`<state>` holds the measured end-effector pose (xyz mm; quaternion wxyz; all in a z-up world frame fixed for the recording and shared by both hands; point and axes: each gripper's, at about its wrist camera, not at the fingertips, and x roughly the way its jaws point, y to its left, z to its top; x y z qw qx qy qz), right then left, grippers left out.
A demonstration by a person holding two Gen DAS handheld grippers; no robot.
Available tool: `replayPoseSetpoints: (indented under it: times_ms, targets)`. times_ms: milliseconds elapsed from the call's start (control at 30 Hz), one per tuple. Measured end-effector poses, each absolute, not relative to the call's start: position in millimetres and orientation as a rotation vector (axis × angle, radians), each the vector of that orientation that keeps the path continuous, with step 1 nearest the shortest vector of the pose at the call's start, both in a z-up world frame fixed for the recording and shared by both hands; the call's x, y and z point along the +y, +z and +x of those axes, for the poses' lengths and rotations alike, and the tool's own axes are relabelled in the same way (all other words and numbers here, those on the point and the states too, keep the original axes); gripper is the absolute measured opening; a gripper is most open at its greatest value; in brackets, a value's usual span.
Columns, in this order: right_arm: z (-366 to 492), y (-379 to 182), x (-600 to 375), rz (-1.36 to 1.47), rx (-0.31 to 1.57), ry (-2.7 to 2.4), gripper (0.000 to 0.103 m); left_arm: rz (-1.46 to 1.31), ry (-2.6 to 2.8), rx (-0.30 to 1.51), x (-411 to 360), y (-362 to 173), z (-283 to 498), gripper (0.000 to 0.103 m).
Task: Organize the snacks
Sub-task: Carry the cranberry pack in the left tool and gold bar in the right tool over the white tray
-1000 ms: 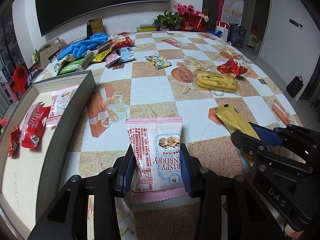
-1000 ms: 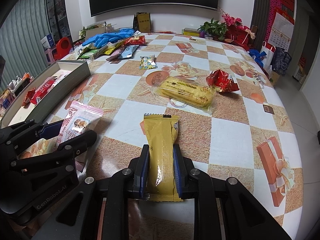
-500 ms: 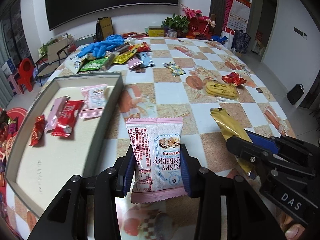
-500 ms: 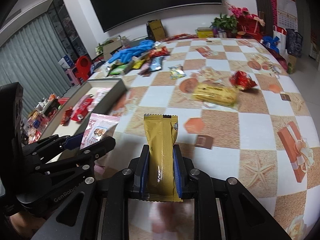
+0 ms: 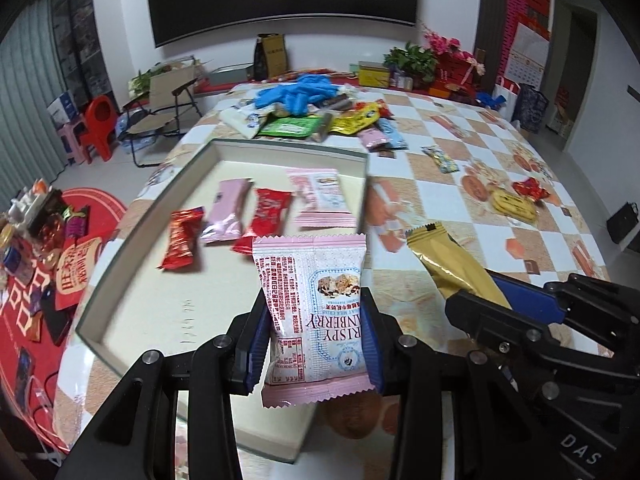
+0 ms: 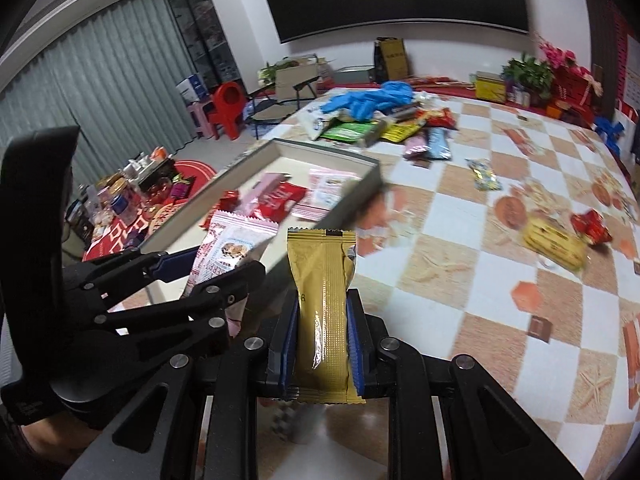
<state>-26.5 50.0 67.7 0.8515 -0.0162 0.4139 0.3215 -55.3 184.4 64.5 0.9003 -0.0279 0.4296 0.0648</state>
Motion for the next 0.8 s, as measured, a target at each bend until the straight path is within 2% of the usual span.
replayPoseSetpoints:
  times_ms: [800]
  targets:
    - [-1,68,144,-0.122,0.919,0.758,0.023,-0.14,0.247,0.957,267,51,-48,0.044]
